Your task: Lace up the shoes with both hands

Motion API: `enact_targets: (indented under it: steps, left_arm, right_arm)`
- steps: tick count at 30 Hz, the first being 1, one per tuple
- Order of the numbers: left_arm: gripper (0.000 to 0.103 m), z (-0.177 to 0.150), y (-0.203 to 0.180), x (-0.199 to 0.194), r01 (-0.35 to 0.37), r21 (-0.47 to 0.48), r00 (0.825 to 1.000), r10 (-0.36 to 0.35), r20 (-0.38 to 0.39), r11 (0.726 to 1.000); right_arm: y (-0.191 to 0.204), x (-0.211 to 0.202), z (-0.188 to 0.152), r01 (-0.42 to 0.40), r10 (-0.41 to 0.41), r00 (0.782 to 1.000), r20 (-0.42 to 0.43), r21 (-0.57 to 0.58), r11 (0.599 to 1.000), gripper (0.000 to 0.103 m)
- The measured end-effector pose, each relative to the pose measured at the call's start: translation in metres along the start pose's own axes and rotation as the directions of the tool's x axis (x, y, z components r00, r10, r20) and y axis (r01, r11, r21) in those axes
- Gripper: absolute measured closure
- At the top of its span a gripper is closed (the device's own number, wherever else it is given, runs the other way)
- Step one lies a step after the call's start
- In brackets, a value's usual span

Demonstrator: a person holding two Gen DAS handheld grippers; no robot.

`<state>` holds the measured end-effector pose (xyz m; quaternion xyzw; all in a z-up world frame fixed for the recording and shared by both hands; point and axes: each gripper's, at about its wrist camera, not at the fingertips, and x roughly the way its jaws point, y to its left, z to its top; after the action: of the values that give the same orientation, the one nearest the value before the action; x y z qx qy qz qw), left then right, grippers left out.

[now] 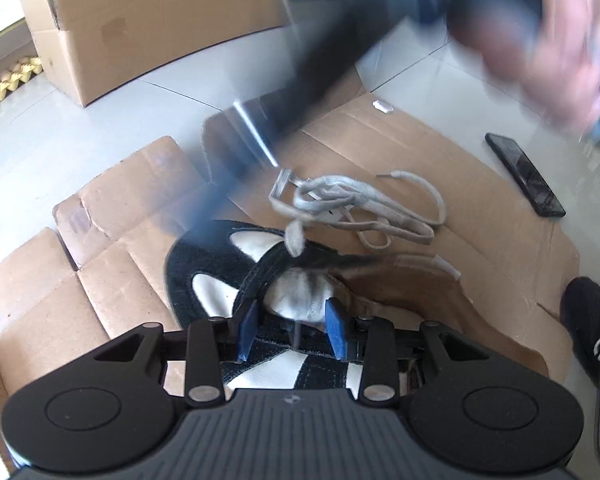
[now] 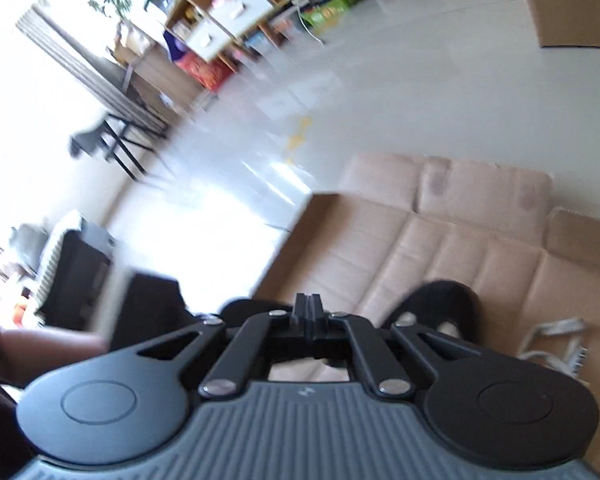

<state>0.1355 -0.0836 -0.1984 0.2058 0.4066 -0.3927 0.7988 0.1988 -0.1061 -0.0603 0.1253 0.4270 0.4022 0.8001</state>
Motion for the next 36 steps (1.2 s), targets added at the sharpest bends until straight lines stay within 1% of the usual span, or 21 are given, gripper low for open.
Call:
enact_targets:
  steps: [2,3,4,5,7,9,10,11,13,15,18,21,24,27,28,29,30,31,32,33,36]
  left_arm:
    - [0.066,0.001,0.01,0.009,0.013,-0.024,1.0,-0.014,-0.003,1.0]
    - [0.066,0.001,0.01,0.01,0.017,-0.029,1.0,-0.017,-0.002,0.999]
    - [0.066,-0.004,0.009,0.009,0.018,-0.025,1.0,-0.018,0.002,1.0]
    - [0.066,-0.021,0.005,-0.001,0.02,-0.022,1.0,-0.02,0.007,1.0]
    - [0.066,-0.035,0.016,-0.026,0.027,-0.029,1.0,-0.026,0.015,0.999]
    - [0.068,-0.044,0.038,-0.065,0.04,-0.063,0.999,-0.038,0.025,0.997]
    - [0.07,-0.046,0.045,-0.071,0.049,-0.08,0.999,-0.046,0.029,0.996]
    - [0.07,-0.049,0.046,-0.081,0.051,-0.089,0.998,-0.048,0.03,0.995]
    - [0.07,-0.049,0.047,-0.087,0.046,-0.093,0.999,-0.043,0.032,0.995]
    - [0.069,-0.047,0.047,-0.093,0.04,-0.088,0.999,-0.038,0.027,0.995]
    - [0.067,-0.046,0.049,-0.099,0.043,-0.089,0.999,-0.041,0.017,0.995]
    - [0.067,-0.048,0.054,-0.098,0.06,-0.116,0.998,-0.059,0.014,0.991]
    - [0.067,-0.052,0.059,-0.1,0.086,-0.14,0.996,-0.084,0.016,0.986]
    - [0.067,-0.059,0.065,-0.1,0.112,-0.172,0.994,-0.111,0.016,0.979]
    - [0.066,-0.061,0.066,-0.101,0.119,-0.176,0.993,-0.119,0.014,0.977]
    - [0.066,-0.064,0.067,-0.105,0.124,-0.178,0.992,-0.123,0.014,0.976]
    - [0.066,-0.066,0.067,-0.108,0.128,-0.178,0.992,-0.128,0.013,0.976]
    - [0.066,-0.067,0.065,-0.108,0.127,-0.175,0.992,-0.126,0.015,0.976]
    - [0.066,-0.068,0.064,-0.107,0.125,-0.172,0.992,-0.124,0.016,0.977]
    - [0.066,-0.069,0.062,-0.106,0.121,-0.168,0.993,-0.119,0.018,0.978]
    - [0.066,-0.07,0.057,-0.103,0.114,-0.148,0.994,-0.112,0.019,0.982]
  right_arm:
    - [0.028,-0.002,0.02,0.077,-0.079,0.997,-0.001,-0.169,0.983,0.103]
    - [0.036,0.001,0.022,0.128,-0.144,0.989,-0.043,-0.26,0.957,0.103]
    - [0.043,0.004,0.024,0.171,-0.211,0.974,-0.079,-0.35,0.921,0.103]
    - [0.044,0.012,0.016,0.181,-0.252,0.959,-0.126,-0.409,0.894,0.103]
    - [0.047,0.026,-0.001,0.188,-0.339,0.917,-0.211,-0.523,0.831,0.103]
    - [0.049,0.041,-0.018,0.175,-0.431,0.858,-0.28,-0.63,0.757,0.102]
    - [0.05,0.048,-0.026,0.161,-0.476,0.824,-0.307,-0.678,0.717,0.1]
    - [0.052,0.052,-0.033,0.132,-0.478,0.814,-0.33,-0.696,0.706,0.099]
    - [0.06,0.06,-0.04,0.075,-0.482,0.801,-0.355,-0.739,0.669,0.093]
    - [0.066,0.068,-0.051,0.022,-0.498,0.783,-0.373,-0.783,0.621,0.093]
    - [0.07,0.079,-0.056,-0.056,-0.508,0.753,-0.419,-0.81,0.584,0.093]
    - [0.072,0.097,-0.065,-0.157,-0.551,0.698,-0.458,-0.848,0.506,0.091]
    - [0.072,0.109,-0.073,-0.217,-0.578,0.664,-0.475,-0.861,0.46,0.087]
    - [0.073,0.115,-0.083,-0.276,-0.603,0.633,-0.484,-0.87,0.409,0.078]
    - [0.073,0.117,-0.086,-0.293,-0.612,0.626,-0.484,-0.873,0.391,0.079]
    - [0.072,0.119,-0.087,-0.29,-0.617,0.623,-0.48,-0.875,0.388,0.08]
    - [0.071,0.12,-0.088,-0.288,-0.622,0.62,-0.477,-0.877,0.385,0.084]
    - [0.069,0.122,-0.088,-0.286,-0.628,0.618,-0.474,-0.879,0.382,0.098]
    - [0.068,0.123,-0.088,-0.277,-0.632,0.619,-0.466,-0.883,0.38,0.101]
    - [0.067,0.124,-0.087,-0.269,-0.636,0.62,-0.46,-0.886,0.378,0.102]
    - [0.067,0.122,-0.078,-0.239,-0.616,0.628,-0.476,-0.871,0.429,0.102]
